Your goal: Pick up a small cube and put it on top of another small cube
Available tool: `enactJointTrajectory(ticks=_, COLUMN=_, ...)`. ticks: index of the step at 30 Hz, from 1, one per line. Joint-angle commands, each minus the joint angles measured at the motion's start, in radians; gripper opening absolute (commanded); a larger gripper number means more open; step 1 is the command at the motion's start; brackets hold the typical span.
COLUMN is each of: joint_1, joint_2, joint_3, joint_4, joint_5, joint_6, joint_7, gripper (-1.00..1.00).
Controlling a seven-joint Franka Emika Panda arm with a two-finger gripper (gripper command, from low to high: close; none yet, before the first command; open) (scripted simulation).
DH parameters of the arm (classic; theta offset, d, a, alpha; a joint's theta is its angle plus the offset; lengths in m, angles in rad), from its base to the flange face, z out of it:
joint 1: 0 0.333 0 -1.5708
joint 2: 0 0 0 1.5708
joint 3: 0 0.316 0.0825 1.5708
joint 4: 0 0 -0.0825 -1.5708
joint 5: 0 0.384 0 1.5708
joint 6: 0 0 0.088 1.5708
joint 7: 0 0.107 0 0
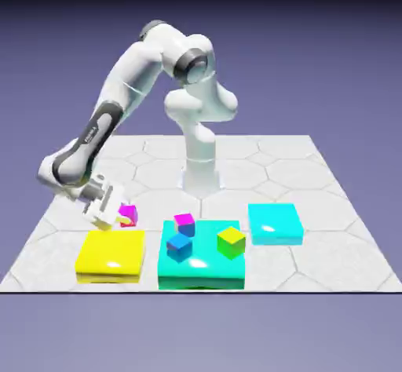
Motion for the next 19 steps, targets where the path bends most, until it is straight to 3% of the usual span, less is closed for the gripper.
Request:
enactJointTrajectory(ticks=1, joint_1=-0.001, joint_2=-0.029, joint_3=0.036, joint_4=0.003, joint_5=-0.031, joint_6=0.005, joint_7=0.018, gripper=-1.00)
enactJointTrajectory(ticks=10, joint_1=-0.015, joint_2=-0.287, joint_3=0.363, joint_4=0.029, joint_5=-0.287, joint_6=0.047, joint_7=0.181, gripper=-1.00)
enactJointTrajectory(ticks=16, joint_1=0.016, joint_2=-0.265, joint_3=0.402, joint_4=-0.094, joint_5=-0.243, joint_6=0.197, joint_7=0.145, gripper=-1.00)
enactJointTrajectory(ticks=17, joint_1=0.016, joint_2=-0.265, joint_3=0.402, joint_4=-0.094, joint_5=-0.243, joint_6=0.197, joint_7=0.145, gripper=1.00)
enactJointTrajectory(ticks=19, joint_1=0.007, joint_2=-0.273, joint_3=0.393, joint_4=-0.058, joint_5=-0.258, joint_6=0.154, joint_7=0.157, gripper=1.00)
